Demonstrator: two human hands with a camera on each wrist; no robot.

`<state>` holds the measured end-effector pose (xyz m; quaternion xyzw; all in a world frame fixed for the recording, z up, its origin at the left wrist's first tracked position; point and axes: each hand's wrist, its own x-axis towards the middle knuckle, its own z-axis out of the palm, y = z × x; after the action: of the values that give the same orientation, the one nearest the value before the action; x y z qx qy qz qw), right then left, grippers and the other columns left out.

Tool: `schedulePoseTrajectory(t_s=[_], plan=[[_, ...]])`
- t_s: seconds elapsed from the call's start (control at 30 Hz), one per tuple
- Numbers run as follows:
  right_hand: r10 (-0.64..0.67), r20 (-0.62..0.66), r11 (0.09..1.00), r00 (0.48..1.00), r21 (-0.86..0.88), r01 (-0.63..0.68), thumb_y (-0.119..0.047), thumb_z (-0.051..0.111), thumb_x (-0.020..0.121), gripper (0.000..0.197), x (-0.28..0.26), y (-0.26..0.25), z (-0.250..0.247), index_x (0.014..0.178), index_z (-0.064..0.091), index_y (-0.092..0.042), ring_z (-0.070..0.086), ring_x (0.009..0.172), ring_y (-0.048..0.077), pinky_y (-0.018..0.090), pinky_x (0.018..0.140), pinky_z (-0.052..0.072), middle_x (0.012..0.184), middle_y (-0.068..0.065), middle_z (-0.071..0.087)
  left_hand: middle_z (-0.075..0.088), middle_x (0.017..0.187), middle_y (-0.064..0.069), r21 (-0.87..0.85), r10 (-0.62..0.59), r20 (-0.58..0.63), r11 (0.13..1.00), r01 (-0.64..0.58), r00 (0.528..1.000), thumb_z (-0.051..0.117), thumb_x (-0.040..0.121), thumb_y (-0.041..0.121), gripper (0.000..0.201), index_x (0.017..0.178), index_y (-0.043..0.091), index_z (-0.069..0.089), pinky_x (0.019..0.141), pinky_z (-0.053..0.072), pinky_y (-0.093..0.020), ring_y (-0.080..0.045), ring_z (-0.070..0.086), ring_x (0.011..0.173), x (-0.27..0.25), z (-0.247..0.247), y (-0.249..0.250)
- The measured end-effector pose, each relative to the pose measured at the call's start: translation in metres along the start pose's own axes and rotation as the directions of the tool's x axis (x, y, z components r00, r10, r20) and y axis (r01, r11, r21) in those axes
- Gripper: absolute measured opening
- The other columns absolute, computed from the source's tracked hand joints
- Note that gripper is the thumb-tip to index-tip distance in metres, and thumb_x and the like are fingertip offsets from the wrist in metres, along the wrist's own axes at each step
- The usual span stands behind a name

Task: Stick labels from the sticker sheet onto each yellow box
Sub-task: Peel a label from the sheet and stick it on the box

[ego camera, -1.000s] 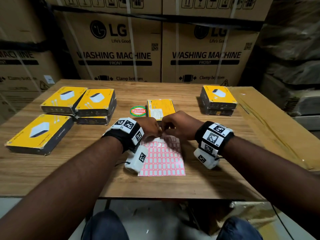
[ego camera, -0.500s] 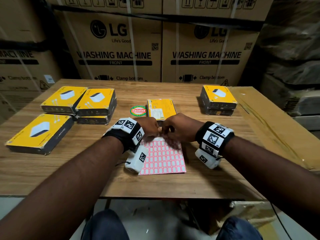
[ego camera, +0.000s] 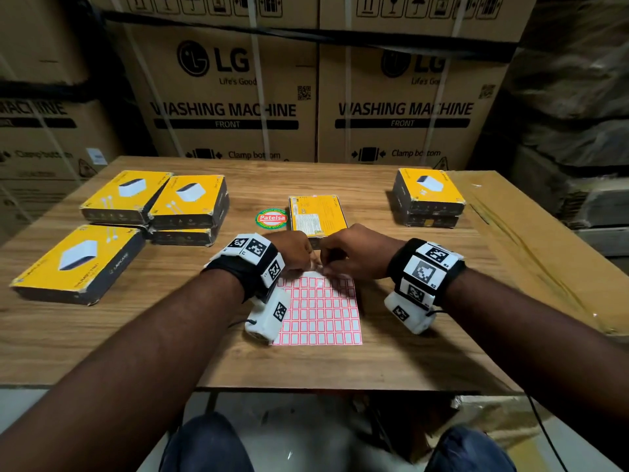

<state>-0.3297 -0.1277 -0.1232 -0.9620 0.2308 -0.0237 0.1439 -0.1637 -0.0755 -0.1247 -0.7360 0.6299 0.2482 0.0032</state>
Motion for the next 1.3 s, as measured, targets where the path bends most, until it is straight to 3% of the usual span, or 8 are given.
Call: schedulePoseTrajectory(t_s=[0.27, 0.4, 0.47, 0.57, 0.63, 0.8, 0.93, 1.3], plan=[[0.007, -0.013, 0.999, 1.0, 0.042, -0.007, -0.028, 0.067, 0.087, 0.009, 0.001, -0.002, -0.004, 0.089, 0.061, -0.021, 0.053, 0.074, 0.008, 0.021, 0.061, 0.039, 0.081, -0.009, 0.06, 0.065, 0.069, -0.008, -0.015, 0.029, -0.004, 0.999, -0.029, 1.0, 0.059, 0.086, 0.01, 0.013, 0.086, 0.003, 0.07, 0.066, 0.048, -0.031, -0.025, 0.059, 0.069, 0.001, 0.002, -0.002], [0.058, -0.076, 0.998, 0.995, 0.032, -0.056, -0.03, 0.067, 0.086, 0.01, 0.003, 0.002, -0.008, 0.089, 0.064, -0.021, 0.056, 0.076, 0.013, 0.025, 0.064, 0.04, 0.081, -0.006, 0.062, 0.073, 0.086, -0.003, -0.019, 0.054, -0.035, 0.998, -0.054, 0.998, 0.067, 0.084, 0.017, 0.014, 0.096, 0.016, 0.075, 0.075, 0.054, -0.032, -0.021, 0.067, 0.083, -0.001, -0.007, -0.005], [0.085, -0.113, 0.996, 0.99, 0.017, -0.084, -0.029, 0.067, 0.087, 0.012, 0.005, 0.004, -0.014, 0.092, 0.066, -0.019, 0.057, 0.08, 0.014, 0.024, 0.067, 0.039, 0.085, -0.005, 0.062, 0.07, 0.09, 0.003, 0.002, 0.082, -0.132, 0.997, -0.082, 0.988, 0.068, 0.085, 0.019, 0.011, 0.093, 0.02, 0.076, 0.073, 0.047, -0.024, -0.015, 0.063, 0.087, -0.001, -0.015, -0.006], [0.116, -0.149, 0.992, 0.982, -0.029, -0.121, -0.03, 0.067, 0.088, 0.016, 0.01, 0.007, -0.024, 0.097, 0.068, -0.017, 0.056, 0.089, 0.015, 0.028, 0.075, 0.044, 0.098, 0.0, 0.061, 0.069, 0.096, 0.005, 0.001, 0.079, -0.381, 0.996, -0.084, 0.921, 0.07, 0.084, 0.022, 0.008, 0.08, 0.029, 0.069, 0.083, 0.05, -0.029, -0.015, 0.063, 0.094, 0.001, -0.03, -0.013], [0.126, -0.15, 0.987, 0.981, -0.076, -0.139, -0.031, 0.066, 0.088, 0.018, 0.016, 0.008, -0.029, 0.101, 0.068, -0.018, 0.055, 0.096, 0.017, 0.03, 0.08, 0.045, 0.105, 0.001, 0.06, 0.069, 0.104, 0.005, 0.008, 0.092, -0.446, 0.995, -0.099, 0.89, 0.073, 0.083, 0.022, 0.013, 0.093, 0.029, 0.069, 0.086, 0.049, -0.029, -0.015, 0.063, 0.099, 0.006, -0.037, -0.016], [0.137, -0.094, 0.977, 0.986, -0.154, -0.15, -0.024, 0.064, 0.086, 0.019, 0.034, 0.006, -0.032, 0.104, 0.07, -0.019, 0.056, 0.104, 0.021, 0.028, 0.083, 0.043, 0.112, 0.004, 0.063, 0.064, 0.124, -0.001, 0.259, 0.186, -0.321, 0.96, -0.103, 0.929, 0.078, 0.076, 0.024, 0.053, 0.126, 0.024, 0.061, 0.088, 0.044, -0.028, -0.021, 0.057, 0.115, 0.016, -0.032, -0.005], [0.155, -0.072, 0.968, 0.985, -0.186, -0.166, -0.023, 0.066, 0.084, 0.017, 0.042, 0.004, -0.028, 0.1, 0.071, -0.019, 0.061, 0.097, 0.022, 0.026, 0.075, 0.045, 0.104, 0.004, 0.067, 0.066, 0.119, -0.001, 0.299, 0.183, -0.362, 0.952, -0.073, 0.914, 0.081, 0.072, 0.027, 0.055, 0.124, 0.028, 0.063, 0.079, 0.041, -0.027, -0.024, 0.06, 0.11, 0.019, -0.029, -0.003], [0.18, -0.095, 0.957, 0.979, -0.216, -0.196, -0.017, 0.06, 0.082, 0.022, 0.044, 0.003, -0.023, 0.097, 0.074, -0.024, 0.062, 0.094, 0.024, 0.034, 0.077, 0.053, 0.1, 0.003, 0.069, 0.071, 0.112, 0.01, 0.173, 0.129, -0.355, 0.982, -0.071, 0.926, 0.088, 0.063, 0.032, 0.059, 0.119, 0.033, 0.069, 0.074, 0.039, -0.02, -0.014, 0.065, 0.103, 0.019, -0.037, -0.008]])
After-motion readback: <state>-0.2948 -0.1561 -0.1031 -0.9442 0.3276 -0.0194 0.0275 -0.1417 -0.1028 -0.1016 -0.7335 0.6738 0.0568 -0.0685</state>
